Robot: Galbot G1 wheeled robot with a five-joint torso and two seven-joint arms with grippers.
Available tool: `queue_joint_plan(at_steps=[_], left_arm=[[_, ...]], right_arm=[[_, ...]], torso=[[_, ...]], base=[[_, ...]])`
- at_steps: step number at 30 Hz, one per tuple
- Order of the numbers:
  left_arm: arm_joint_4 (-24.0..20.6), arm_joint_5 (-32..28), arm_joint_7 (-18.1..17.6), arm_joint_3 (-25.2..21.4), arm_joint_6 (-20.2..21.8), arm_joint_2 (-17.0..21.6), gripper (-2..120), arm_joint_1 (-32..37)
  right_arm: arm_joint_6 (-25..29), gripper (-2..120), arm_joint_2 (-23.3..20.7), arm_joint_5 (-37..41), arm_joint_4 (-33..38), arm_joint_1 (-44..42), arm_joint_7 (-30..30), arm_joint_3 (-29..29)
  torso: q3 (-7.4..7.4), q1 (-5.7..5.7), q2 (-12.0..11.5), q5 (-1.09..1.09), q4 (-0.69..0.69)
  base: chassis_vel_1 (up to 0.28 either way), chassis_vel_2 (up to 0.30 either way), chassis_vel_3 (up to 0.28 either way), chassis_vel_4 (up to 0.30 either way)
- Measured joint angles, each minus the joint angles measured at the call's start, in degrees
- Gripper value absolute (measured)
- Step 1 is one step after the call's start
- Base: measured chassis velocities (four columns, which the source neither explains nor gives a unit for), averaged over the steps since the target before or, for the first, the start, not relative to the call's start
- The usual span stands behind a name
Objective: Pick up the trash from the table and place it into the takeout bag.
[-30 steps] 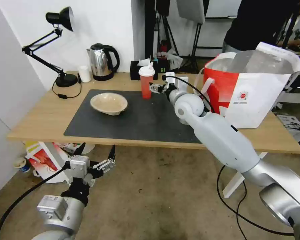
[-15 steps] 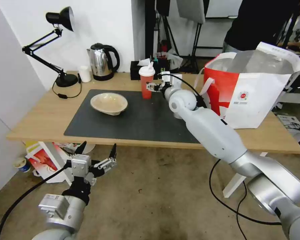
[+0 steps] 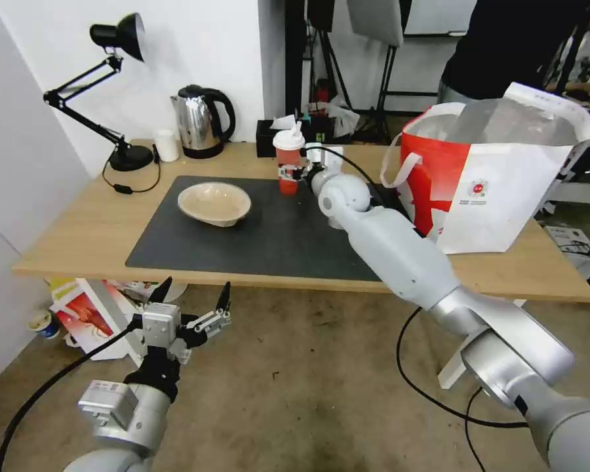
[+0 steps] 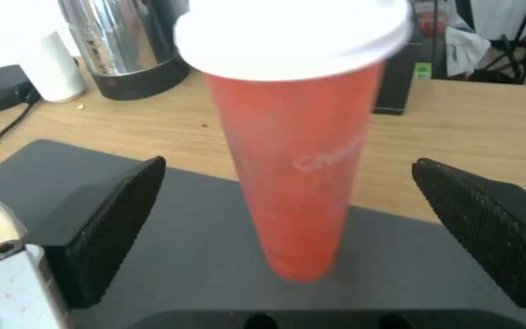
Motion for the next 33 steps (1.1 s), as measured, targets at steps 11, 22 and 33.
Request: queue_joint_plan(at_steps=[11,22,33], left_arm=[[0.4,-0.2,0.1,0.2,-0.2,0.0,100,-0.4],[0.4,-0.1,0.1,0.5,-0.4,0.0,100,-0.1],[-0.2,0.3,0.2,0.6,-0.9,0.0,100,0.7]], right_arm=[[0.3,100,1.9,-1.6,-3.9,3.2,-1.1,-0.6],[0.4,100,1.6,-1.9,-5.8,4.1,-2.6,-0.5],[1.0,100,2.3,-2.7,-7.7,4.6,-4.8,-0.2]], torso=[[0.00,0.00,0.0,0.01,-0.01],[0.00,0.00,0.0,0.01,-0.01],[0.00,0.00,0.0,0.00,0.00]], base=[[0.000,0.000,0.000,0.000],[0.000,0.000,0.000,0.000],[0.000,0.000,0.000,0.000]])
